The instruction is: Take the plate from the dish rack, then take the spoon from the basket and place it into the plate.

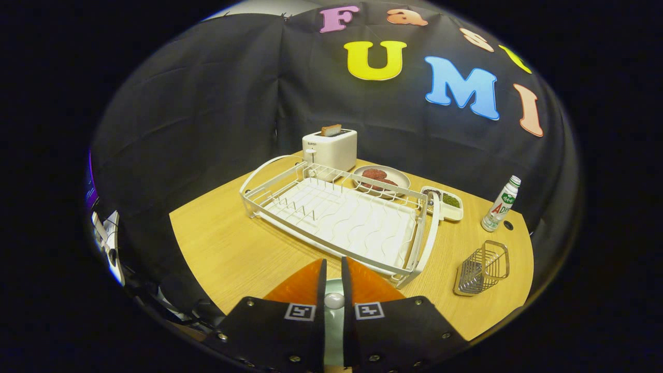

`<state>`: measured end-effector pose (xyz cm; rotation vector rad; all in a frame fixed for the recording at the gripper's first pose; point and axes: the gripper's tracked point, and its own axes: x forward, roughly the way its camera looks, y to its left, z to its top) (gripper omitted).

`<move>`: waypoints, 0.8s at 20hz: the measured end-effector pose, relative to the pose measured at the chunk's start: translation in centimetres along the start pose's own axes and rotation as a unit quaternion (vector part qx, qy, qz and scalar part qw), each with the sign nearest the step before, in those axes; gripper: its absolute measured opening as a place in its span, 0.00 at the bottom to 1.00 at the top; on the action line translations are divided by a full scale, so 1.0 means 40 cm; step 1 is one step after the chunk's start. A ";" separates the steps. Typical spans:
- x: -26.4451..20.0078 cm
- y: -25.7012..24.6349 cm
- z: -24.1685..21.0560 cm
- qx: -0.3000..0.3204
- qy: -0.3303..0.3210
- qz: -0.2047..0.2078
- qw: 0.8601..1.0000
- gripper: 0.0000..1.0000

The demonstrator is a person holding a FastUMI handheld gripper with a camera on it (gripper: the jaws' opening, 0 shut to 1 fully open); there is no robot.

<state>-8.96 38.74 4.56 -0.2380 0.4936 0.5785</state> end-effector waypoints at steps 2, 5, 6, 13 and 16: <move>-0.014 -0.023 0.008 -0.005 -0.007 -0.014 1.000 0.17; -0.047 -0.075 0.033 -0.001 -0.025 -0.034 0.999 0.24; -0.063 -0.099 0.046 0.006 -0.033 -0.045 0.998 0.24; -0.265 -0.357 0.191 0.065 -0.139 -0.167 0.974 0.23; -0.379 -0.469 0.247 0.090 -0.185 -0.221 0.953 0.23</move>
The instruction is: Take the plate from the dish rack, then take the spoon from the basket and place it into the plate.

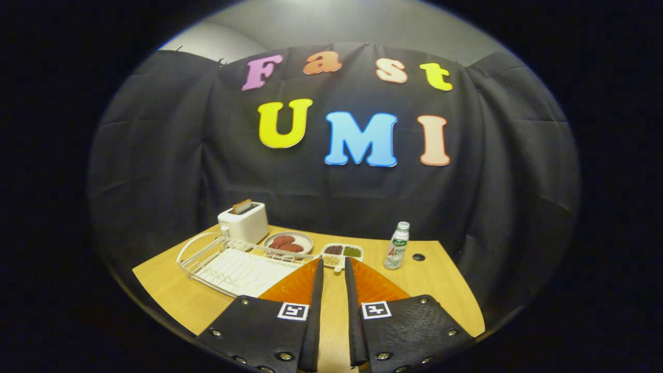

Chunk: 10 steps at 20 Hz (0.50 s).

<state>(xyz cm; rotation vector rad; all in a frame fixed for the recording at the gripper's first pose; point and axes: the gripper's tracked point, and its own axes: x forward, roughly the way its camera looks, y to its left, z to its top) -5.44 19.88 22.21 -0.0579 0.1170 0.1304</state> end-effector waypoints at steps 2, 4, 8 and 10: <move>-0.030 -0.076 0.073 0.007 -0.035 -0.031 0.999 0.26; -0.044 -0.129 0.105 0.006 -0.064 -0.045 0.997 0.74; -0.056 -0.196 0.123 0.013 -0.087 -0.061 0.994 0.96; -0.051 -0.215 0.110 0.014 -0.084 -0.061 0.995 0.96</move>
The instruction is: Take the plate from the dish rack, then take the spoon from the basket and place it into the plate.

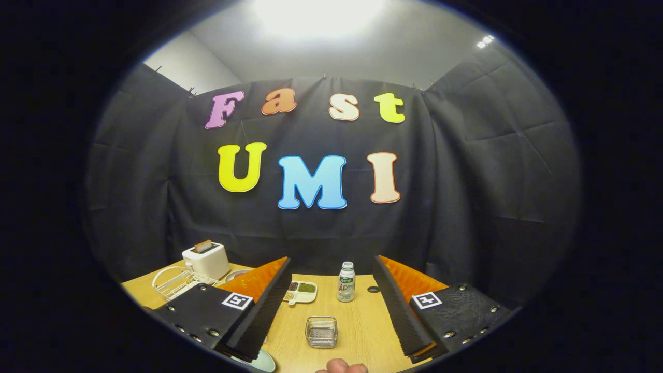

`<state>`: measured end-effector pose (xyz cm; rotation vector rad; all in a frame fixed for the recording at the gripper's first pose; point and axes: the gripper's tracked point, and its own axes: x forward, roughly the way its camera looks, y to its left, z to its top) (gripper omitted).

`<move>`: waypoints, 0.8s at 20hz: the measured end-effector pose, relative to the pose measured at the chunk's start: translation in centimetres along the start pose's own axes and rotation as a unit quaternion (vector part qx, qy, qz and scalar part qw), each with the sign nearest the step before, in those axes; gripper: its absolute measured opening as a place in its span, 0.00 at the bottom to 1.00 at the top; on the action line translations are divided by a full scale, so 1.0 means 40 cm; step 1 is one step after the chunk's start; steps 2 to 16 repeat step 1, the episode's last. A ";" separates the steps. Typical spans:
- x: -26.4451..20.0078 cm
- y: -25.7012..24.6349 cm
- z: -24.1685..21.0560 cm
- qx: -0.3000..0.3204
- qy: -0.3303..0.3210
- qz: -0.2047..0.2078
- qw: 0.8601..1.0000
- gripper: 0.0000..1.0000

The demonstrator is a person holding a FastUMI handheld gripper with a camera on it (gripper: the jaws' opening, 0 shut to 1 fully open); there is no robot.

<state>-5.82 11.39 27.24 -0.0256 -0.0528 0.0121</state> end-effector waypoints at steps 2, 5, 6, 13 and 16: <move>0.005 -0.003 -0.005 0.002 0.001 0.005 1.000 0.96; 0.005 -0.003 -0.005 0.002 0.001 0.005 1.000 0.96; 0.005 -0.003 -0.005 0.002 0.001 0.005 1.000 0.96; 0.005 -0.003 -0.005 0.002 0.001 0.005 1.000 0.96; 0.005 -0.003 -0.005 0.002 0.001 0.005 1.000 0.96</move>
